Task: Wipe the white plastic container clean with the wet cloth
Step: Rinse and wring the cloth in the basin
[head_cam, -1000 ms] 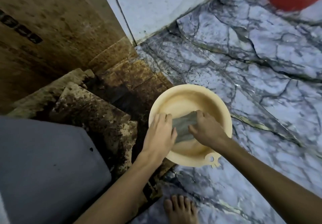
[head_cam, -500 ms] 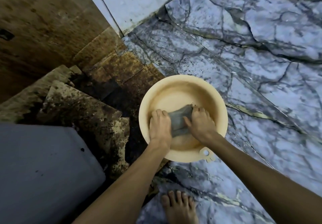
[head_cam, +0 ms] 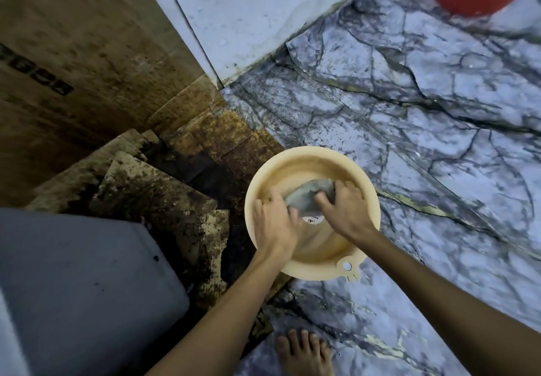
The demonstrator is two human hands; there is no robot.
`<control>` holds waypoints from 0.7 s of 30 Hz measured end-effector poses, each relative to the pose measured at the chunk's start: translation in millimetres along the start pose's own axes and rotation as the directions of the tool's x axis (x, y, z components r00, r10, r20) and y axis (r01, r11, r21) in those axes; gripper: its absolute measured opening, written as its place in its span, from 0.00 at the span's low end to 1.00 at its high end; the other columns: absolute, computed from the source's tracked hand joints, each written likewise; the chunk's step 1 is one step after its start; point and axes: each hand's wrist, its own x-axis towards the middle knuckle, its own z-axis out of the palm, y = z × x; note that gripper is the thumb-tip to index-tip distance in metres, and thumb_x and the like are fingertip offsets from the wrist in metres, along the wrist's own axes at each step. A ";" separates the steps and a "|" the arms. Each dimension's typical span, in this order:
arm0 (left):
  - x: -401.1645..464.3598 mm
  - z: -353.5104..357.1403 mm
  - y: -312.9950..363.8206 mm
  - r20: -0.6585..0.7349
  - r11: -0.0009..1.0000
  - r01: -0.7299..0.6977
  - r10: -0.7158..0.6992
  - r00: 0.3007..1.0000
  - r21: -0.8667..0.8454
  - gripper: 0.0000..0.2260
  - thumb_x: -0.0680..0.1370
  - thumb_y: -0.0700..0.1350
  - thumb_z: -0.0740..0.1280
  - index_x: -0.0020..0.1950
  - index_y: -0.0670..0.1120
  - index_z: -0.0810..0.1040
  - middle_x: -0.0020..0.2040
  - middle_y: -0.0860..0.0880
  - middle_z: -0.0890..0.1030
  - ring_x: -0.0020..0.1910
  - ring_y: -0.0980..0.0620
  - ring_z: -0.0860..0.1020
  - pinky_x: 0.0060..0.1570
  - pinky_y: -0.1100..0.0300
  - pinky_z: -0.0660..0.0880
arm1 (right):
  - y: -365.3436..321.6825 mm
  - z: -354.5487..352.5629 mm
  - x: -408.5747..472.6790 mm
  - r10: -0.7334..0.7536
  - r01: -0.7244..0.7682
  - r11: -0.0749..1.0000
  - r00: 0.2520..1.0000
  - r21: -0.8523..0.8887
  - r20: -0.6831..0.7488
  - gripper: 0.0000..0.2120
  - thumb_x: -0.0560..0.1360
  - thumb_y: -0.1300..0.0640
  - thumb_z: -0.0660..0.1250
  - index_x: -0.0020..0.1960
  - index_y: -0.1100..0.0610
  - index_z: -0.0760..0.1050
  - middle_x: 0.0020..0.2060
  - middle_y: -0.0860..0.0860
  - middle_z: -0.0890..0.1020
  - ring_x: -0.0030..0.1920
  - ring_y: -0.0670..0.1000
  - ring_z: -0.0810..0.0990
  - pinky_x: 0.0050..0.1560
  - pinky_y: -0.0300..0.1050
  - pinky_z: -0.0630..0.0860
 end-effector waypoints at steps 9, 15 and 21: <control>-39.4 -86.6 12.6 -0.314 0.808 -0.060 -0.158 0.936 -0.587 0.07 0.87 0.48 0.63 0.60 0.46 0.70 0.54 0.47 0.81 0.50 0.49 0.78 0.47 0.60 0.70 | -67.5 -60.3 -37.7 -0.318 0.344 0.926 0.932 0.153 -0.172 0.08 0.84 0.48 0.64 0.54 0.53 0.72 0.40 0.44 0.79 0.39 0.44 0.78 0.36 0.47 0.72; -70.2 -154.7 3.2 -0.447 0.760 -0.148 -0.203 0.871 -0.633 0.09 0.89 0.51 0.58 0.59 0.46 0.71 0.54 0.47 0.81 0.52 0.47 0.81 0.49 0.50 0.78 | -130.1 -85.3 -73.0 -0.516 0.540 0.830 0.839 0.139 -0.174 0.07 0.86 0.48 0.64 0.59 0.50 0.71 0.46 0.41 0.79 0.44 0.41 0.79 0.43 0.46 0.74; -109.6 -224.7 -26.7 -0.599 0.799 -0.253 -0.161 0.785 -0.546 0.09 0.89 0.51 0.58 0.56 0.47 0.72 0.49 0.51 0.79 0.45 0.58 0.78 0.39 0.67 0.71 | -196.1 -100.2 -124.0 -0.625 0.650 0.744 0.759 0.157 -0.182 0.12 0.86 0.42 0.62 0.58 0.51 0.72 0.44 0.40 0.79 0.43 0.33 0.79 0.37 0.31 0.72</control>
